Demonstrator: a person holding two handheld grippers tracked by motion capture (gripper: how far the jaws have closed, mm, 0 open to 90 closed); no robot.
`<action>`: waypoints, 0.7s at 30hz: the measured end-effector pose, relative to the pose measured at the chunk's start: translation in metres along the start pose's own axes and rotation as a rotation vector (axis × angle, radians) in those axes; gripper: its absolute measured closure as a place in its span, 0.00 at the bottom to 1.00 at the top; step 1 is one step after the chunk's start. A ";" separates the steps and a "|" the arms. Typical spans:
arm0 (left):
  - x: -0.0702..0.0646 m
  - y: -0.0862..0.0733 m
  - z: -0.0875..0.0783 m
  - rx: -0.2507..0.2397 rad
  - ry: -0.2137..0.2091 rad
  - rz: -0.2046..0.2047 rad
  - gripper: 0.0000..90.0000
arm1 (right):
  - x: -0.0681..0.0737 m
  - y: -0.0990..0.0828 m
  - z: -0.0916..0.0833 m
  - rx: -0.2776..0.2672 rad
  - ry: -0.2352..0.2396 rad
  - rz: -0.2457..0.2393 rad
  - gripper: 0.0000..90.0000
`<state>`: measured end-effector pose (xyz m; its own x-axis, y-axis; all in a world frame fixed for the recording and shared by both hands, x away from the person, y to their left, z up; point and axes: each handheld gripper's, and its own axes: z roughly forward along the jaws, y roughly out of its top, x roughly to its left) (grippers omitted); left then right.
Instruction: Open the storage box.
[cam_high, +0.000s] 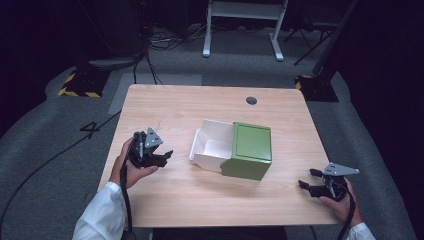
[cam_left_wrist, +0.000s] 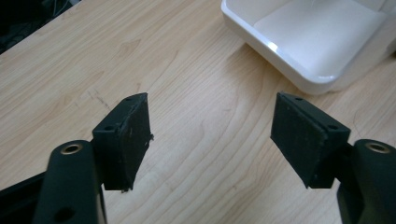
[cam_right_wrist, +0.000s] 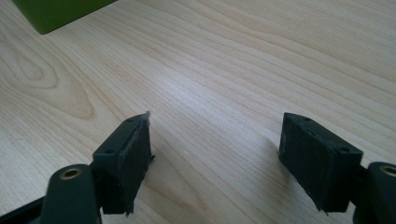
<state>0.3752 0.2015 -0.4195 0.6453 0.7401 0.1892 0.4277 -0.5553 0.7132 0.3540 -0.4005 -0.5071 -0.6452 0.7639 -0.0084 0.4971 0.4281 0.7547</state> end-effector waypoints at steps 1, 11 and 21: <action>0.000 0.000 0.000 0.000 0.000 0.000 0.29 | 0.000 0.000 0.000 0.000 0.000 0.000 0.28; -0.004 -0.024 -0.013 0.046 -0.019 0.047 0.19 | 0.000 0.000 0.000 0.000 0.000 0.000 0.28; -0.006 -0.060 -0.010 0.051 -0.045 0.051 0.19 | 0.000 0.000 0.000 0.000 -0.003 0.000 0.28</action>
<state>0.3398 0.2342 -0.4565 0.6945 0.6932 0.1927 0.4245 -0.6110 0.6682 0.3535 -0.4007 -0.5071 -0.6434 0.7655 -0.0101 0.4970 0.4276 0.7551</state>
